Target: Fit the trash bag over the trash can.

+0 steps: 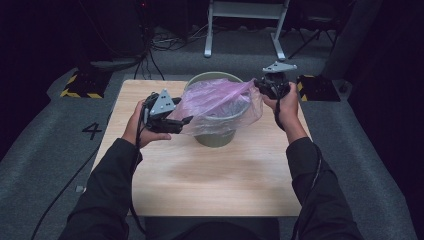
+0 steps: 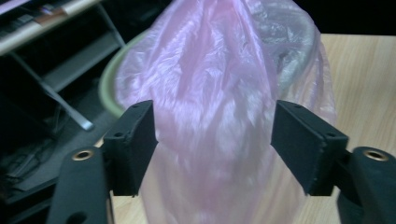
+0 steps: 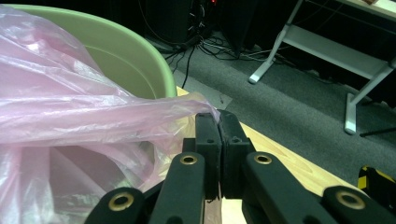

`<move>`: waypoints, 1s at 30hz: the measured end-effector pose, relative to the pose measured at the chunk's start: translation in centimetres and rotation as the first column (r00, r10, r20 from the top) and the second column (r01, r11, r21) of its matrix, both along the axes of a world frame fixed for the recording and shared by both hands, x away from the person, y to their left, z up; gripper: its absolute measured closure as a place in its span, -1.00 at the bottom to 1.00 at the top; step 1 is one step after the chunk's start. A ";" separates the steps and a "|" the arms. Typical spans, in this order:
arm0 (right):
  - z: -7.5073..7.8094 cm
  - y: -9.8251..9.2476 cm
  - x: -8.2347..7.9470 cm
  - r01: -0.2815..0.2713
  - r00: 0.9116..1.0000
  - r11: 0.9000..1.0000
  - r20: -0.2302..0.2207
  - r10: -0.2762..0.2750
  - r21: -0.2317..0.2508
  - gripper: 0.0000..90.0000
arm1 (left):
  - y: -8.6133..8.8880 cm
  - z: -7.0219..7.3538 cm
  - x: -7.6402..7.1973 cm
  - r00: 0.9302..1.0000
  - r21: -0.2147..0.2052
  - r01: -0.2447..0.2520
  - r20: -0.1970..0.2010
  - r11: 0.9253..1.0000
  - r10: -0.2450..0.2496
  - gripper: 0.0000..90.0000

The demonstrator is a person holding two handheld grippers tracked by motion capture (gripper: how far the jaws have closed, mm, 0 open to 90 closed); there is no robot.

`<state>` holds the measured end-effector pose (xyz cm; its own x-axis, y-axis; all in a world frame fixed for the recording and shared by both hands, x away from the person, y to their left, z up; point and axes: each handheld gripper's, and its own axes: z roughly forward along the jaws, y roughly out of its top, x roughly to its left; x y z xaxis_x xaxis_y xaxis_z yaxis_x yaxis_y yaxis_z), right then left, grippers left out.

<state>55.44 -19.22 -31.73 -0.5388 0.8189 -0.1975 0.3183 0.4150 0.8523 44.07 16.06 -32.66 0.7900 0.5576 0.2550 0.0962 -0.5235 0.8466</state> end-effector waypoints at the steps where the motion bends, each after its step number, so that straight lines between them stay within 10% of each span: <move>1: 0.1 0.1 0.0 -0.002 1.000 1.000 0.002 0.002 0.000 0.98 | -0.4 -0.1 0.3 1.000 0.016 0.004 -0.005 1.000 -0.003 -0.27; 9: 1.0 0.2 -0.1 -0.008 1.000 0.999 0.023 0.009 -0.035 0.96 | -2.2 -0.2 0.2 0.999 0.100 0.047 0.020 0.994 -0.049 -0.24; 14: 1.3 0.2 -0.3 -0.016 1.000 0.999 0.023 0.017 -0.037 0.96 | -1.7 0.3 -1.4 0.995 0.035 0.086 0.048 0.996 -0.088 -0.36; 17: 1.3 0.4 -0.4 -0.025 0.999 0.999 0.023 0.026 -0.048 0.96 | -2.1 0.1 -2.4 0.993 0.079 0.095 0.069 0.992 -0.101 -0.46; 21: 1.3 0.6 -0.5 -0.033 0.999 0.998 0.021 0.034 -0.052 0.96 | -2.4 -0.3 -1.8 0.995 0.161 0.039 0.080 0.986 -0.052 -0.14; 30: 1.0 0.7 -0.5 -0.043 0.999 0.997 0.013 0.044 -0.064 0.96 | -1.6 -0.4 -0.4 0.994 0.184 0.004 0.109 0.983 -0.024 0.85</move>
<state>54.94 -18.52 -30.75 -0.5703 0.7804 -0.2563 0.2867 0.4816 0.8282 43.72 14.49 -33.07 0.7586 0.4825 0.4378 -0.0006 -0.6714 0.7411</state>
